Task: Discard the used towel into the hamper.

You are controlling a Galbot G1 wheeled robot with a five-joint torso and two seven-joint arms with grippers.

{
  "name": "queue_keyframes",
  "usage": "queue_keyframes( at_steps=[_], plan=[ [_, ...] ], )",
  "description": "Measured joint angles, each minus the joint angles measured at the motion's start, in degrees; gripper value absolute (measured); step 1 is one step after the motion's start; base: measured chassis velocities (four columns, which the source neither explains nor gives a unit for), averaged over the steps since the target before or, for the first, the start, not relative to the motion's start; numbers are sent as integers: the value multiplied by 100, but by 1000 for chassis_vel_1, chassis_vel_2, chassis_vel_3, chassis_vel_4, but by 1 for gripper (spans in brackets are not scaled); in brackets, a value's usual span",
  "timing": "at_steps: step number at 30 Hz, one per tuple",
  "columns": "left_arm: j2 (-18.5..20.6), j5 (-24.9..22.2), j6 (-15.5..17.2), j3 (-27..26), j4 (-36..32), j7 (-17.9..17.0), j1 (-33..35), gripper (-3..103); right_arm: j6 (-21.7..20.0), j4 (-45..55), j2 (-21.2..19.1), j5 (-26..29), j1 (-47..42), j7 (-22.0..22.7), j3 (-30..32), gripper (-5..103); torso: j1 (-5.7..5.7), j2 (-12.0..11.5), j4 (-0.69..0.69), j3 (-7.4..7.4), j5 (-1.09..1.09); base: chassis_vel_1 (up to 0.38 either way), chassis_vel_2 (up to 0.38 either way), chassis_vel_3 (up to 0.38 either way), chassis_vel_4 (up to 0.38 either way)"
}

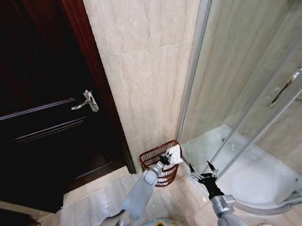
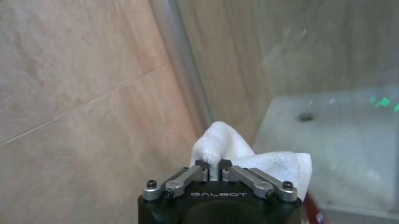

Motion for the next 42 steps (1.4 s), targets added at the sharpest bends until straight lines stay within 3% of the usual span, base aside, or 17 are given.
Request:
queue_keyframes(
  at_steps=[4, 8, 13, 16, 18, 20, 22, 25, 27, 31, 36, 38, 39, 42],
  plan=[
    [-2, 403, 60, -176, 302, -50, -145, 7, 27, 15, 0, 0, -33, 0, -4, 100, 0, 0, -1, 0, -1, 0, 0, 0, 0],
    [2, 968, -288, -537, 1230, -48, -503, 7, 58, 54, 0, 3, -70, -6, -9, 100, 0, 0, 1, 0, 2, 0, 0, 0, 0],
    [1, 1286, -113, -592, 1303, -6, -515, 3, 86, 84, 0, 4, -91, -9, 3, 100, 0, 0, 0, 0, 0, 0, 0, 0, 0],
    [1, 1257, -399, -591, 1288, 275, -471, 18, 86, 97, 0, -3, -98, -11, -1, 100, 0, 0, 0, 0, 0, 0, 0, 0, 0],
    [0, 1242, -475, -584, 1266, 338, -453, 18, 86, 98, 0, -12, -97, -11, -2, 100, 0, 0, 0, 0, 2, 0, 0, 0, 0],
    [0, 1145, -556, -558, 1202, 411, -413, 28, 87, 108, 0, -25, -102, -12, -6, 100, 0, 0, 0, 0, 1, 0, 0, 0, 0],
    [0, 1097, -562, -548, 1176, 425, -404, 34, 88, 113, 0, -27, -108, -13, -8, 100, 0, 0, 0, 0, 1, 0, 0, 0, 0],
    [1, 985, -577, -544, 1007, 696, -389, 50, 88, 137, 0, -27, -127, -12, -7, 100, 0, 0, 0, 0, 1, 0, 0, 0, 0],
    [0, 975, -554, -547, 927, 830, -382, 50, 88, 141, 0, -24, -131, -11, -6, 100, 0, 0, 0, 0, 1, 0, 0, 0, 0],
    [0, 897, -404, -542, 740, 1039, -349, 66, 88, 156, 0, -18, -142, -8, -4, 100, 0, 0, 0, 0, 0, 0, 0, 0, 0],
    [3, 128, -487, -525, 255, 648, -207, 88, 86, 212, 0, 9, -163, 18, 5, 100, 0, 0, 1, 0, 3, 0, 0, 0, 0],
    [2, -693, -475, -495, -680, 579, 114, 93, 68, 313, 0, 58, -187, 44, 5, 100, 0, 0, 0, 0, 1, 0, 0, 0, 0],
    [2, -693, -475, -495, -680, 579, 114, 93, 68, 313, 0, 58, -187, 44, 5, 100, 0, 0, 0, 0, 1, 0, 0, 0, 0],
    [90, -1518, -76, -749, -2421, 450, 730, 100, -30, 487, 0, 139, -195, 45, 22, 100, 0, 1, -5, -1, -4, 0, 0, 0, 0]
  ],
)
